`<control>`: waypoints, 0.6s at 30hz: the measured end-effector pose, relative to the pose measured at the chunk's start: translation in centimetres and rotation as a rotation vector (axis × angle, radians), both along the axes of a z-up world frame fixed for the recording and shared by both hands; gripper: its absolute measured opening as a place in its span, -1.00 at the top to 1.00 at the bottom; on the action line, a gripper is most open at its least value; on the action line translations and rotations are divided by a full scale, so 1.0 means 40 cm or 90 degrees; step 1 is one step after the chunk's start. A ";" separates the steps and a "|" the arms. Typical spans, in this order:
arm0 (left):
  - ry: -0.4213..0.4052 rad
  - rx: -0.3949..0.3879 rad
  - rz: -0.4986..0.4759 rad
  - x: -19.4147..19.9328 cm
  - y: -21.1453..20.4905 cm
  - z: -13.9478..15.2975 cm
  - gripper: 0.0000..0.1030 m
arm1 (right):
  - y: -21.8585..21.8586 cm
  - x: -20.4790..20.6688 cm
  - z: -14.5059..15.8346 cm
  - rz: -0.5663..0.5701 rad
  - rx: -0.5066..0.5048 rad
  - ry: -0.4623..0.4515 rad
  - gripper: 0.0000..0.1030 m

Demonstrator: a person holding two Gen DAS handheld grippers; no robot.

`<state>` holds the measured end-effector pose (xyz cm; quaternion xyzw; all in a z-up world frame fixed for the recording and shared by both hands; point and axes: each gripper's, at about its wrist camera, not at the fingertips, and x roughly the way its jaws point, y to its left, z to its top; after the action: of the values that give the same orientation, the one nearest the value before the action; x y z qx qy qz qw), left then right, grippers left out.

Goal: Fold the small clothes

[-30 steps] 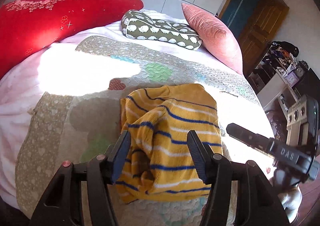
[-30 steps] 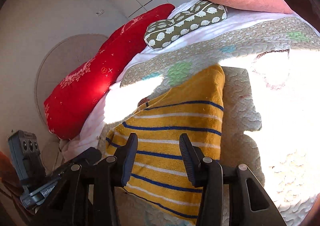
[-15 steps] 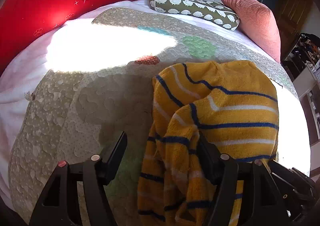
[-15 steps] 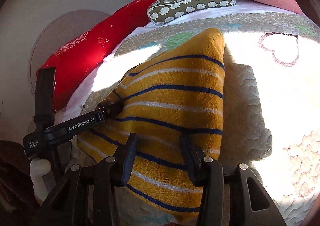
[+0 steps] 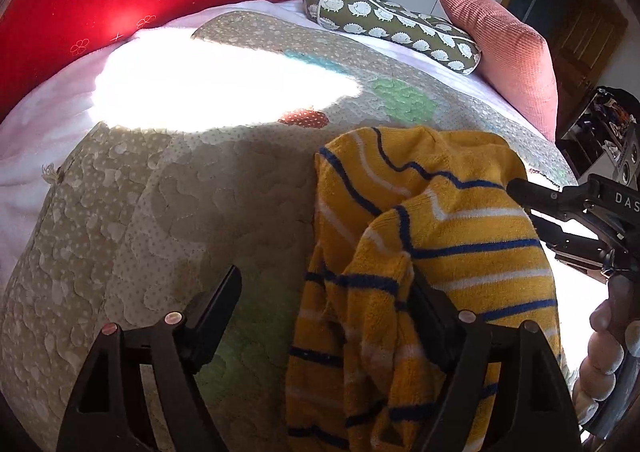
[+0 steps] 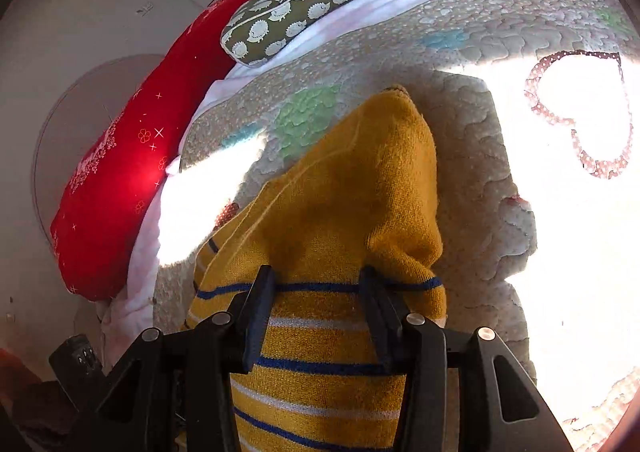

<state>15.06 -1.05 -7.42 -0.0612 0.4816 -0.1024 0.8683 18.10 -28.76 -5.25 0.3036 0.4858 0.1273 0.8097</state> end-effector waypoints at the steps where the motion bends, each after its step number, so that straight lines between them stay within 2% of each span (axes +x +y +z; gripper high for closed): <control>1: -0.003 0.000 -0.005 -0.001 0.000 0.003 -0.57 | -0.003 -0.023 0.020 -0.001 0.010 -0.029 0.07; 2: -0.001 -0.004 -0.008 0.000 0.004 0.006 -0.57 | -0.006 -0.051 0.042 -0.003 0.009 -0.054 0.07; 4: 0.008 -0.023 -0.003 -0.009 0.022 0.015 -0.56 | -0.018 -0.121 0.075 -0.014 -0.037 -0.088 0.07; 6: -0.001 -0.031 -0.002 -0.031 0.038 0.029 -0.56 | -0.021 -0.194 0.080 -0.013 -0.073 -0.107 0.07; 9: -0.024 -0.008 -0.006 -0.073 0.043 0.041 -0.56 | -0.002 -0.275 0.036 0.003 -0.139 -0.101 0.07; 11: -0.029 0.004 -0.013 -0.095 0.043 0.044 -0.56 | 0.014 -0.301 -0.016 0.018 -0.174 -0.075 0.02; 12: -0.026 0.006 -0.014 -0.101 0.046 0.045 -0.56 | 0.010 -0.314 -0.033 0.014 -0.173 -0.072 0.00; 14: -0.022 0.001 -0.010 -0.116 0.058 0.057 -0.56 | -0.011 -0.337 -0.039 -0.007 -0.130 -0.069 -0.01; 18: -0.048 -0.004 0.008 -0.162 0.087 0.112 -0.56 | -0.022 -0.397 0.000 -0.024 -0.108 -0.102 -0.01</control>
<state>8.56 2.41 -2.94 -0.0631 0.4479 -0.1008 0.8862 2.22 -29.64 -5.25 0.2322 0.4224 0.0945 0.8710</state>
